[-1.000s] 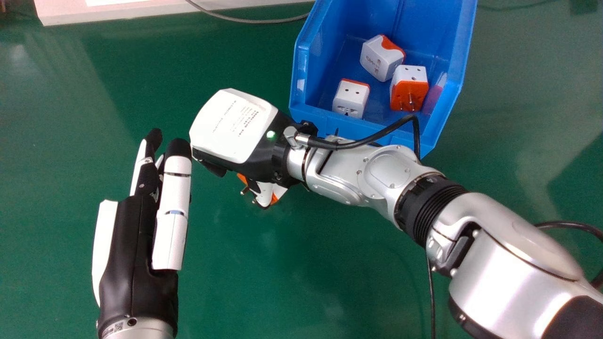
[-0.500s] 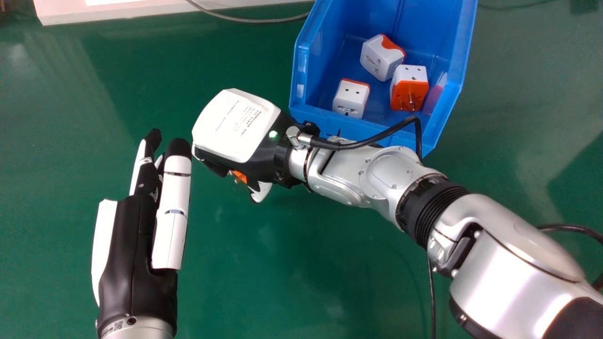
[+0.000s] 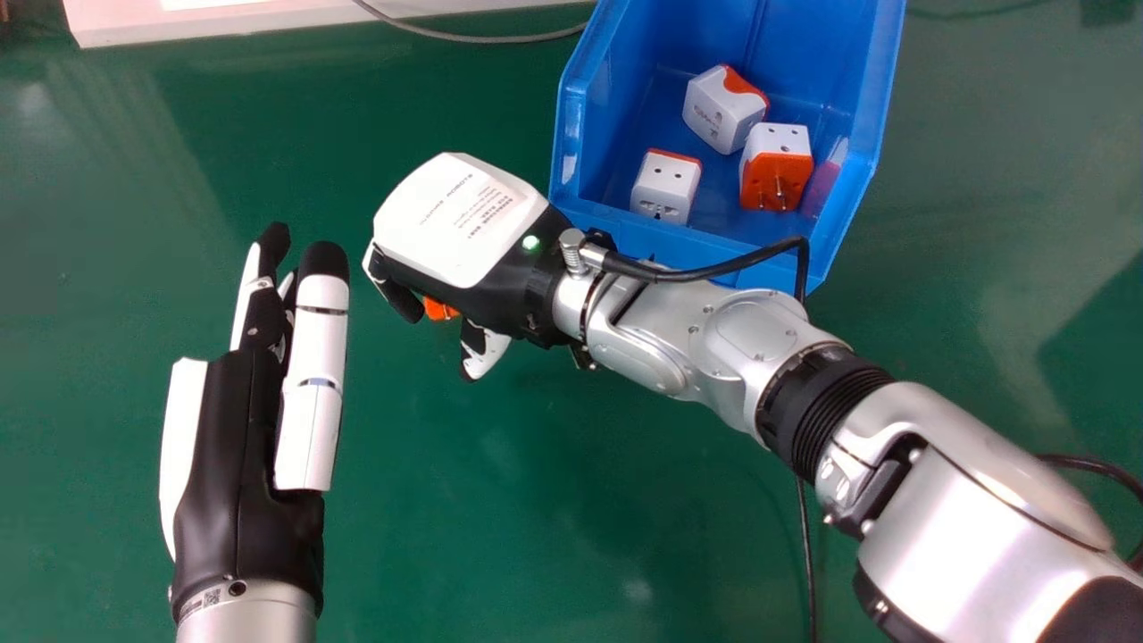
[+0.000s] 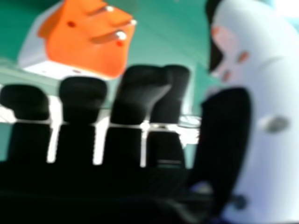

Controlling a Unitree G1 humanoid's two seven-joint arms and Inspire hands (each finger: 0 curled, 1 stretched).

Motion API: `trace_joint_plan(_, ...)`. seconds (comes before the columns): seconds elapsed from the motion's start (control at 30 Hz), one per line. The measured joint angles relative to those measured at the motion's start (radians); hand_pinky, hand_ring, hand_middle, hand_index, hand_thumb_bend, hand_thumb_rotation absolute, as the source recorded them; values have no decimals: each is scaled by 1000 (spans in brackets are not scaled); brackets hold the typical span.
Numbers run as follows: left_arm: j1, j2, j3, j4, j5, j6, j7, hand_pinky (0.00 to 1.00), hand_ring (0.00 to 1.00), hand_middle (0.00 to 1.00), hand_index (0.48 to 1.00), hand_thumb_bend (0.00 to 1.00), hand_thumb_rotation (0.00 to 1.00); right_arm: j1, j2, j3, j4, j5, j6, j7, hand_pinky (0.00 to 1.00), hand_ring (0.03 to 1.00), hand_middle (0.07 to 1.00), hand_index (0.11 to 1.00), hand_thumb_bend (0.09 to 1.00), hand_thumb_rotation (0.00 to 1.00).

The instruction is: Pick all objects and put in blue box

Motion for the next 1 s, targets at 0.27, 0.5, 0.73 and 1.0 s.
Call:
trace_joint_plan(0.27, -16, -1, 3, 19, 1, 5, 2, 889, 942, 937, 972, 457, 993, 0, -15, -6, -3, 1, -4, 6, 217, 258, 299, 487, 512, 72)
trace_joint_plan(0.5, -39, 0, 24, 56, -2, 1, 0, 888, 941, 936, 973, 457, 993, 0, -23, -7, -3, 0, 1, 6, 317, 348, 396, 494, 505, 29)
trace_joint_plan(0.73, -75, 2, 74, 106, -20, -18, -17, 888, 940, 936, 973, 459, 991, 8, -18, -65, -18, 49, 42, 20, 352, 388, 428, 500, 503, 14)
trace_joint_plan(1.0, -105, 18, 130, 166, -49, -55, -39, 889, 940, 935, 972, 460, 989, 164, -27, -164, -195, 162, 118, 94, 363, 429, 483, 498, 499, 7)
